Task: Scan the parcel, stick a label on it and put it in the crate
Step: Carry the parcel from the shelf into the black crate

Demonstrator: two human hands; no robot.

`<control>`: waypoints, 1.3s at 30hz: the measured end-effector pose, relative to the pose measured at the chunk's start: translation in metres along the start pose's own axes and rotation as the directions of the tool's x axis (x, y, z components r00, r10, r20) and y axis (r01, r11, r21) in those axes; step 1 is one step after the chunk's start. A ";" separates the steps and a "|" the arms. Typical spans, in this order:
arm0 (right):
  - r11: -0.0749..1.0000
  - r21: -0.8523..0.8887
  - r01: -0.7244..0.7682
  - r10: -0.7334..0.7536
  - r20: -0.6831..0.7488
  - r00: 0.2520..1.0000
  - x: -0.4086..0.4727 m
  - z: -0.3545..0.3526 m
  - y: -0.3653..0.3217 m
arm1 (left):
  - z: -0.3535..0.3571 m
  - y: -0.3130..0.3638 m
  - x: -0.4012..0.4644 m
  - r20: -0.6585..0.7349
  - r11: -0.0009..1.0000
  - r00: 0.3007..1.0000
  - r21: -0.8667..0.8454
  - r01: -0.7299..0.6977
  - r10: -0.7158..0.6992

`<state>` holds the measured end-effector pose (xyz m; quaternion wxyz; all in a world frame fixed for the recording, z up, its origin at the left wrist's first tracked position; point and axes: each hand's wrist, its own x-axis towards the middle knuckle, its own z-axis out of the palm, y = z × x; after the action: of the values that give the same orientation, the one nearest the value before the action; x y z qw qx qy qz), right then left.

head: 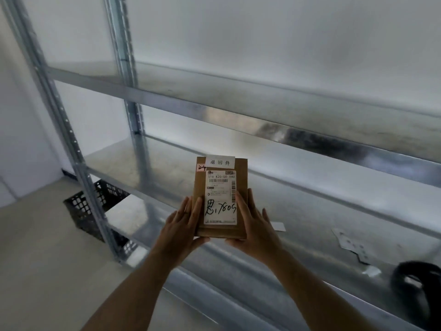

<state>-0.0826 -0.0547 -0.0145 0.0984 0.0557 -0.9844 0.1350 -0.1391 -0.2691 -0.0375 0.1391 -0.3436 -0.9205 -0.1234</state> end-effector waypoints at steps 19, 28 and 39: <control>0.872 0.207 0.444 -0.465 0.063 0.883 0.282 0.139 -0.281 | -0.094 -0.330 -0.084 -0.060 0.822 0.851 0.234 0.520 -0.521; 0.774 0.347 0.530 -0.595 0.110 0.796 0.426 0.213 -0.409 | -0.115 -0.505 -0.094 -0.061 0.707 0.737 0.237 0.666 -0.673; 0.798 0.419 0.434 -0.523 0.123 0.843 0.567 0.311 -0.575 | -0.146 -0.758 -0.111 -0.024 0.754 0.779 0.234 0.613 -0.626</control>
<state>-0.6123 -0.7380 -0.0437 0.0012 0.3375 -0.8977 0.2834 -0.5397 -0.9386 -0.0389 0.1035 -0.0044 -0.9935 -0.0461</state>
